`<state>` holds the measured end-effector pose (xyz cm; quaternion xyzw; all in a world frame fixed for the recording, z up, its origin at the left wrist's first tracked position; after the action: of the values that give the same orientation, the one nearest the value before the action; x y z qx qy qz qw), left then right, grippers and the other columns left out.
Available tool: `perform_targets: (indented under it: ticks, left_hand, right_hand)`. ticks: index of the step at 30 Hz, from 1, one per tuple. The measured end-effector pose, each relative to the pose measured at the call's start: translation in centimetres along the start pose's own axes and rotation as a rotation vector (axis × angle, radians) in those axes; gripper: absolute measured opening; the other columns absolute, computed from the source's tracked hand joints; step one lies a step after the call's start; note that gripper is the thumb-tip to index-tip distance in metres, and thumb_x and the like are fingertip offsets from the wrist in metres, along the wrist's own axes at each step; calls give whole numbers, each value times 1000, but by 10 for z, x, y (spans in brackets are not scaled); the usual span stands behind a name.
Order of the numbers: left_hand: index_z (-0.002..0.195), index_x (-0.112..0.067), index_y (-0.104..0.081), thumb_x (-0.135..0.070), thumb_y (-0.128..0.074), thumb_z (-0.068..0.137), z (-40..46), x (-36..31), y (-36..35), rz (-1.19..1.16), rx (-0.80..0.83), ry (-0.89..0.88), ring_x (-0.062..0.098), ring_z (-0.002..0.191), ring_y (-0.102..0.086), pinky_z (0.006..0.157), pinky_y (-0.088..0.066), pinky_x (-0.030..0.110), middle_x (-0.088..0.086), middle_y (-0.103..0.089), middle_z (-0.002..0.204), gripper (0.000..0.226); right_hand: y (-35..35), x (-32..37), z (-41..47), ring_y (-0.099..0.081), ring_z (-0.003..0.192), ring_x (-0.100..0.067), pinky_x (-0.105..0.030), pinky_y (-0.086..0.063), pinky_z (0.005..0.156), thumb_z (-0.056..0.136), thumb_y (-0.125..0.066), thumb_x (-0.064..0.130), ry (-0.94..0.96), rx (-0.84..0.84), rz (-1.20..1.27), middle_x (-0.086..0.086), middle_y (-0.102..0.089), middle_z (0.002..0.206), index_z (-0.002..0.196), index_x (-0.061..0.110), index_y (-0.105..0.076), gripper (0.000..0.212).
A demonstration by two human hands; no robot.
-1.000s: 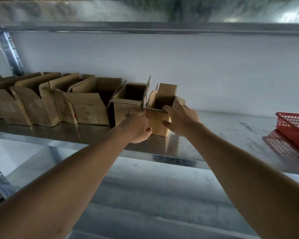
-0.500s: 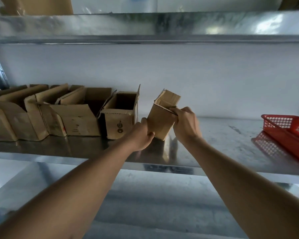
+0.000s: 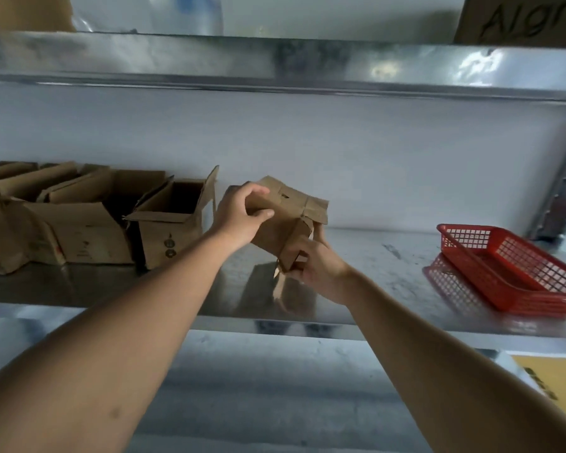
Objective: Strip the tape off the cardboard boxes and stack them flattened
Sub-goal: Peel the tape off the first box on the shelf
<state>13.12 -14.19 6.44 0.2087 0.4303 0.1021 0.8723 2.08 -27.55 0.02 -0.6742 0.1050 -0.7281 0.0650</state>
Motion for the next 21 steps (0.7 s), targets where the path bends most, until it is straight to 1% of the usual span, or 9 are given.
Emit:
perform_targets:
  ticks: [2,4,6,10,13,15,17,19,21]
  left_hand:
    - [114,-41,-65,-22,-81,87,0,-19,-9,72,24,-76,7,116,-52,97,-38,24,-12,-57,126,36]
    - [122,-38,-64,-22,-82,87,0,-40,-19,145,50,-146,12,119,-54,95,-38,24,-8,-58,130,43]
    - [133,-35,-59,-24,-84,85,-1,-57,-31,210,82,-197,19,124,-57,95,-44,26,-3,-60,137,55]
    - [145,-28,-52,-26,-87,82,-7,-73,-59,241,112,-197,23,131,-57,106,-48,39,-1,-60,144,72]
    - [143,-19,-55,-24,-89,80,-11,-83,-85,253,132,-215,25,124,-58,103,-46,34,3,-61,141,71]
    - [140,-16,-59,-19,-88,80,-15,-92,-105,270,183,-279,26,120,-59,103,-46,33,5,-61,138,67]
    - [139,-16,-62,-14,-87,81,-20,-99,-126,272,237,-324,23,120,-59,103,-46,32,3,-62,136,63]
    - [138,-16,-63,-11,-86,81,-23,-101,-143,255,276,-334,18,119,-58,99,-41,21,0,-62,136,62]
    - [138,-17,-64,-11,-86,82,-23,-101,-155,258,317,-330,17,119,-58,98,-39,20,-1,-62,136,61]
  right_hand:
    - [5,-4,0,-54,90,-33,-56,-57,87,99,-59,24,-85,-42,92,-22,-54,115,142,32,-37,49]
    - [15,-7,-1,-59,88,-35,-55,-59,86,95,-61,46,-141,-106,132,-20,-59,115,139,19,-44,54]
    - [26,-8,-1,-67,91,-35,-51,-62,85,95,-57,57,-175,-203,131,-21,-65,113,126,16,-50,51]
    - [57,-10,-9,-72,94,-35,-51,-64,77,102,-54,49,-218,-400,64,-21,-65,115,124,21,-43,37]
    - [85,-13,-25,-73,89,-32,-48,-66,67,108,-47,27,-271,-549,35,-17,-66,109,124,19,-47,17]
    - [110,-14,-38,-71,93,-31,-43,-66,62,108,-46,20,-288,-703,-37,-14,-62,114,131,20,-47,23]
    - [130,-10,-46,-65,101,-30,-41,-66,68,106,-50,21,-297,-793,-155,-10,-59,117,136,17,-48,31]
    - [143,-10,-51,-62,97,-29,-43,-65,77,102,-53,22,-321,-821,-183,-8,-58,111,136,15,-49,35]
    - [154,-12,-57,-59,93,-26,-42,-62,86,100,-54,22,-362,-837,-210,-7,-58,105,134,15,-53,35]
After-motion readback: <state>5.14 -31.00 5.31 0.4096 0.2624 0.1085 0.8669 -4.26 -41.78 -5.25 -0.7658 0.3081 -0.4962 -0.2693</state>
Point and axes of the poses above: each hand's wrist, its own z-axis towards the middle knuckle, its own y-axis out of the back of the hand, x = y × z, the point moved 8 cm from there along z, towards the middle knuckle
